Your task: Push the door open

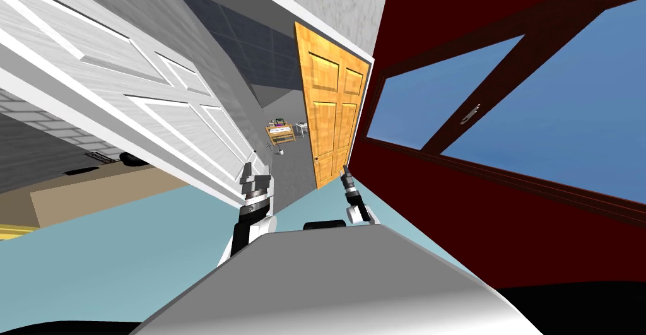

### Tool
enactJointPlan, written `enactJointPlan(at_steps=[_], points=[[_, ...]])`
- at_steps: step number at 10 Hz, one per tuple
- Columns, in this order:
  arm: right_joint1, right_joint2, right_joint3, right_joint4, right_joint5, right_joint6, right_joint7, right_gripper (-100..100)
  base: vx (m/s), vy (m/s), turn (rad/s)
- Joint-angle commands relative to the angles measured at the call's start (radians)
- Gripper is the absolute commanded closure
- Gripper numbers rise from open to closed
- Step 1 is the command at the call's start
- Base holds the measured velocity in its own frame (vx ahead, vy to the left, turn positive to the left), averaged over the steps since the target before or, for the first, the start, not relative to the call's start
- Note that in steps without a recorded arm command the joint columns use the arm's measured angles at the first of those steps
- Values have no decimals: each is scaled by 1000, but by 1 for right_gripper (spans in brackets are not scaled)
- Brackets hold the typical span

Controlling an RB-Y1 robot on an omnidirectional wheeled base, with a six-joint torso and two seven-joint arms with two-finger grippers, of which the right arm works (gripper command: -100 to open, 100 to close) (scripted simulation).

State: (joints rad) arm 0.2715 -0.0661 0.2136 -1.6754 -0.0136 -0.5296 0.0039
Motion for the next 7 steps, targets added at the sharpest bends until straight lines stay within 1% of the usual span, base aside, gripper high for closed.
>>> enactJointPlan(at_steps=[1,3,4,7], points=[[-19,-3,19,41,-1,-4,-4,-100,85,-1,-26],[-39,-5,45,99,-1,-19,-7,-100,102,-2,-21],[-39,-5,45,99,-1,-19,-7,-100,67,0,-13],[-70,-7,84,186,-1,-42,-11,-100,81,5,-24]])
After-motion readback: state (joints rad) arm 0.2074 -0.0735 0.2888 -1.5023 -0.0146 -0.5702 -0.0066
